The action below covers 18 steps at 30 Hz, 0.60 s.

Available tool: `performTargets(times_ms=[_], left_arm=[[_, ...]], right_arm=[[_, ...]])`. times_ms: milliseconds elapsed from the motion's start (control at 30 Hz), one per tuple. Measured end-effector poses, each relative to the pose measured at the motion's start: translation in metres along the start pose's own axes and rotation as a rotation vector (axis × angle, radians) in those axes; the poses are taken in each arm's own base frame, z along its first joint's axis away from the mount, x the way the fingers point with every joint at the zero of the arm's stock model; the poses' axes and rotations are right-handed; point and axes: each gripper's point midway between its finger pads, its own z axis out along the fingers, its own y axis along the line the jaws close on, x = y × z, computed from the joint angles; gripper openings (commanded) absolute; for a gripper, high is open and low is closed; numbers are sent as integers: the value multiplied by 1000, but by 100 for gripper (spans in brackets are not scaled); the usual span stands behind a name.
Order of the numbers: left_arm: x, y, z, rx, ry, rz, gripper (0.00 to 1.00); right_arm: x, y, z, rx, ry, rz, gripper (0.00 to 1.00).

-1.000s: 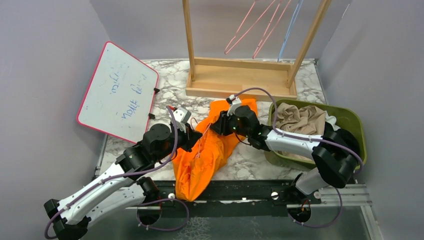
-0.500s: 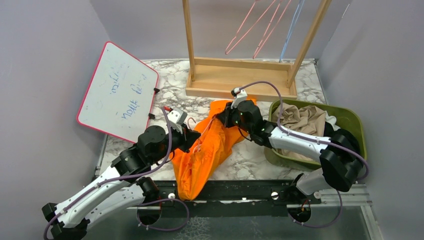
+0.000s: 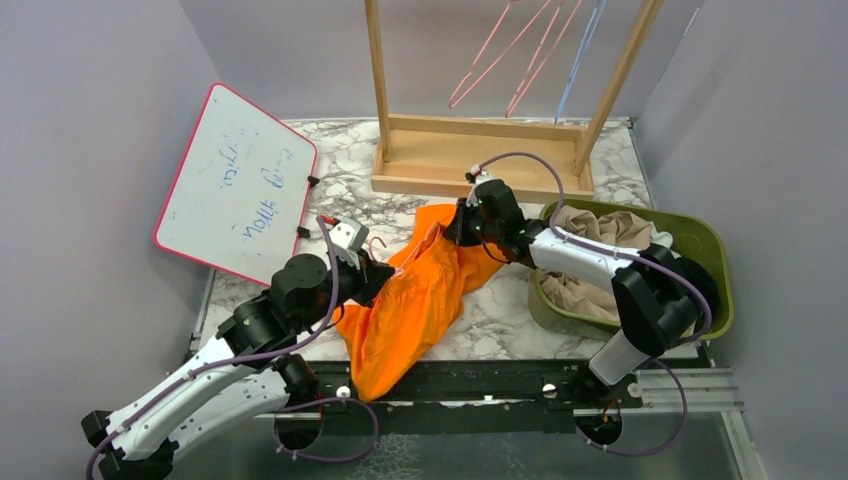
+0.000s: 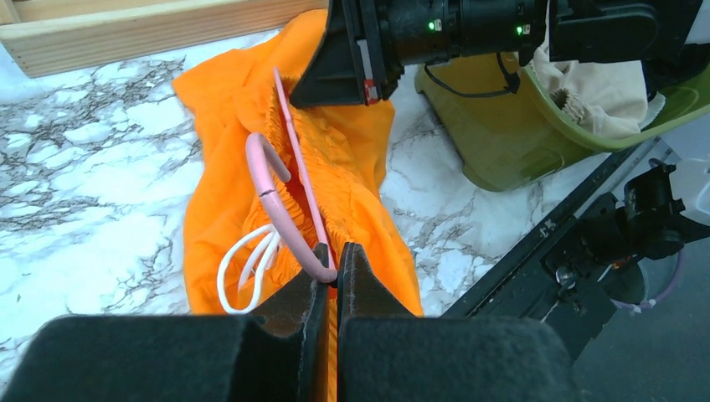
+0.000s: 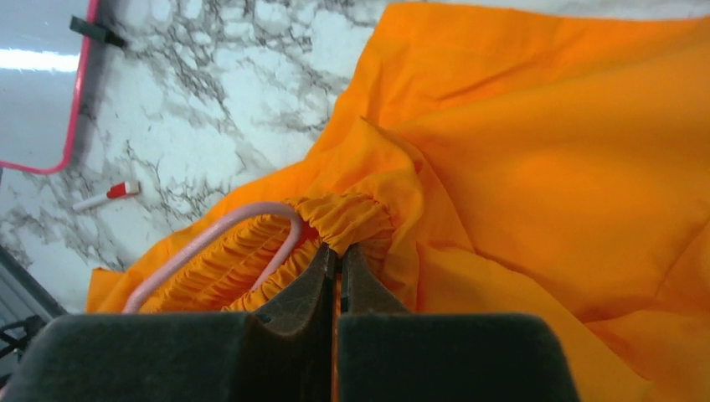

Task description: Remove the shorts from the hanger

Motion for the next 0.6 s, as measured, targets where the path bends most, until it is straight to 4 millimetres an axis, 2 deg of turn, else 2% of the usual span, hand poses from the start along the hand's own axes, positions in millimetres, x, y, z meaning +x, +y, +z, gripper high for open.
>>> performTargets(times_ms=[100,233,300,400,433,533,600], left_arm=[[-2,5,0,-27,-9,0,0],[-11,12,0,-77,-42,5,0],[-17,14,3,-91,-60,19,0],[-27,13,7,-97,-73,50,0],[-32,11,14,-100,-64,61,0],[-37,6,30,-92,-45,89,0],[-30,3,45,-76,-10,105,0]], right_arm=[[20,0,0,-32,62,11,5],[46,4,-7,-99,146,9,21],[50,10,-14,-137,173,-3,28],[37,21,-32,-179,144,-29,41],[29,26,-42,-195,118,-41,45],[-1,45,-79,-264,1,-92,50],[-19,57,-103,-320,-88,-134,53]])
